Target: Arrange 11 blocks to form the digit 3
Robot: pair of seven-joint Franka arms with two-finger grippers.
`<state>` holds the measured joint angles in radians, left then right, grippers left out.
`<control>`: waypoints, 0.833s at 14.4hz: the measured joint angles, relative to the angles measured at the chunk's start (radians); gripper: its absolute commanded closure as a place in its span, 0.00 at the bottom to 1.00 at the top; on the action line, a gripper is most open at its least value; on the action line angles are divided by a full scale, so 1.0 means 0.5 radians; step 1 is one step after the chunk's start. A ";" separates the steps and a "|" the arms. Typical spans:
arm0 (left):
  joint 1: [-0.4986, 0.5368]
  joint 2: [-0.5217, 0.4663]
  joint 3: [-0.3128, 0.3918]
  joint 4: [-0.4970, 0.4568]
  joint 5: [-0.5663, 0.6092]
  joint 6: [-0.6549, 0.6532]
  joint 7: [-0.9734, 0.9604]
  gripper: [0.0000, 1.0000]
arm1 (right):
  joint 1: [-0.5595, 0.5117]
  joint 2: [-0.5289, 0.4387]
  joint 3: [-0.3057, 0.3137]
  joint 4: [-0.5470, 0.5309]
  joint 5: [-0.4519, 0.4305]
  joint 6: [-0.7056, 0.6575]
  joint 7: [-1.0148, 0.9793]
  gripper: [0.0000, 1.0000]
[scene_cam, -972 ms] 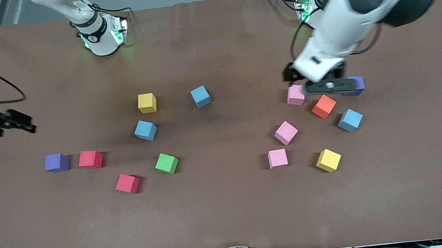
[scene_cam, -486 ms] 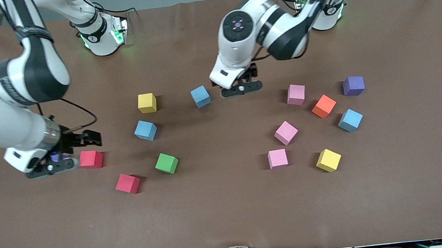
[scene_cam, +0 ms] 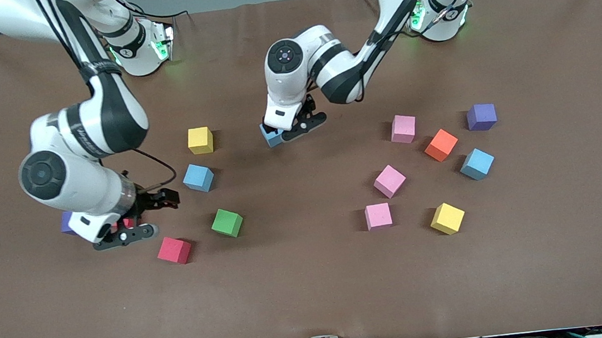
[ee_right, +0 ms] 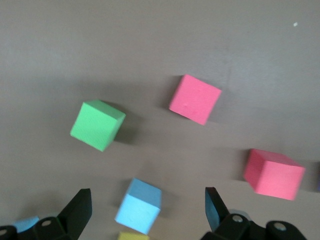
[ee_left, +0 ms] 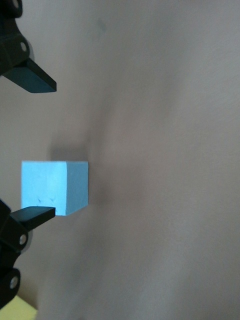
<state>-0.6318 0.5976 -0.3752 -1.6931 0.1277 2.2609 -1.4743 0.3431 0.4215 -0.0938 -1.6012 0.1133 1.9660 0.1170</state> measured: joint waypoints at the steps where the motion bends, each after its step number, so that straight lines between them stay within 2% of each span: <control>1: -0.027 0.050 0.000 0.013 0.033 0.040 -0.099 0.00 | 0.030 0.042 0.000 0.000 0.016 0.048 0.112 0.00; 5: -0.103 0.192 0.002 0.063 0.060 0.191 -0.314 0.00 | 0.149 0.225 0.001 0.009 0.028 0.238 0.554 0.00; 9: -0.136 0.254 0.008 0.071 0.078 0.264 -0.354 0.01 | 0.225 0.420 0.001 0.137 0.029 0.315 0.823 0.00; 10: -0.139 0.267 0.008 0.072 0.096 0.269 -0.357 0.09 | 0.242 0.457 0.001 0.163 0.029 0.349 0.876 0.00; 11: -0.140 0.282 0.010 0.073 0.108 0.275 -0.357 0.34 | 0.252 0.490 0.001 0.182 0.030 0.384 0.918 0.00; 12: -0.141 0.296 0.011 0.073 0.136 0.288 -0.351 0.54 | 0.257 0.514 0.001 0.189 0.030 0.406 0.934 0.00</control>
<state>-0.7024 0.7458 -0.3696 -1.6567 0.1955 2.4051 -1.6500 0.4715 0.6786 -0.0934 -1.5067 0.1283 2.1691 0.5842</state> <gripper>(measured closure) 0.044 0.000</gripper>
